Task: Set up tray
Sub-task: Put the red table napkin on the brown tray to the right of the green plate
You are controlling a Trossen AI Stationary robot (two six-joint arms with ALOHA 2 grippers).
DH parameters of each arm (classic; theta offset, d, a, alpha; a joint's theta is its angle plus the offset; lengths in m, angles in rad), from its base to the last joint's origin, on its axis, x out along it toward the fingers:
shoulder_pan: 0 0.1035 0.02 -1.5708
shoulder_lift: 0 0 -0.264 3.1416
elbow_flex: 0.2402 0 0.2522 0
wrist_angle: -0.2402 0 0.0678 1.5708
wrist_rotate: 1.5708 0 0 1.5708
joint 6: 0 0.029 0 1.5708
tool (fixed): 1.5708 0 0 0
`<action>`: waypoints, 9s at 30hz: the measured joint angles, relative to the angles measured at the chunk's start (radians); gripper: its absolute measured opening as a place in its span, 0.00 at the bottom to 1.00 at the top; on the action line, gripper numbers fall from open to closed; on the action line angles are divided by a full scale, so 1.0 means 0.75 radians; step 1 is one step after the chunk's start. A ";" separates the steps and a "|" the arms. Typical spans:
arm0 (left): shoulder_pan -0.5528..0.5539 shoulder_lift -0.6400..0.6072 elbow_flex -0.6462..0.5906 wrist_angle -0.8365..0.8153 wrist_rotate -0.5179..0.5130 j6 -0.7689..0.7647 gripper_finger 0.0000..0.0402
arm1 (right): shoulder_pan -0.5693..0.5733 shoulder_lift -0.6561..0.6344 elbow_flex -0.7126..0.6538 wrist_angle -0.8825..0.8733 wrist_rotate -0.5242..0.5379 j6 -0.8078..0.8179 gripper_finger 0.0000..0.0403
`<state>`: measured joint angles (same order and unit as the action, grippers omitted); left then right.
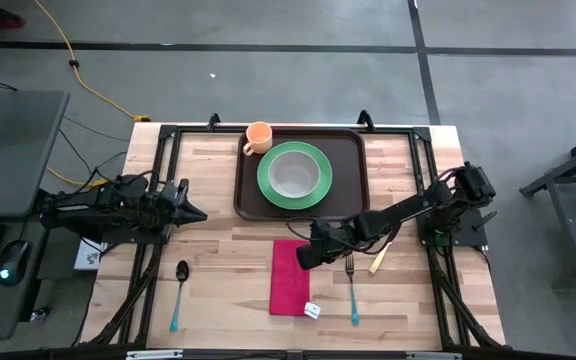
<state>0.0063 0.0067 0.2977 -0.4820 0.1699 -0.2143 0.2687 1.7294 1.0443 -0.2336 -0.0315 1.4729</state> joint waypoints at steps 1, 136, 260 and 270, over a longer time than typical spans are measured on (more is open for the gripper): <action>-0.001 0.000 0.000 0.000 0.000 0.000 0.14 | 0.000 0.000 0.000 -0.007 0.000 0.004 0.19; 0.000 0.000 -0.001 -0.023 -0.003 -0.026 0.14 | -0.014 0.306 0.004 0.283 -0.129 0.118 0.02; 0.000 0.000 0.000 -0.019 -0.044 -0.040 0.14 | -0.230 -0.274 0.005 -0.649 0.214 -0.085 0.00; 0.000 0.001 0.000 -0.019 -0.043 -0.040 0.14 | -0.279 -0.281 0.004 -0.721 0.191 -0.131 0.00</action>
<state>0.0062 0.0071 0.2977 -0.4965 0.1375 -0.2441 0.0596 1.5185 1.0473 -0.7740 0.1121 1.3750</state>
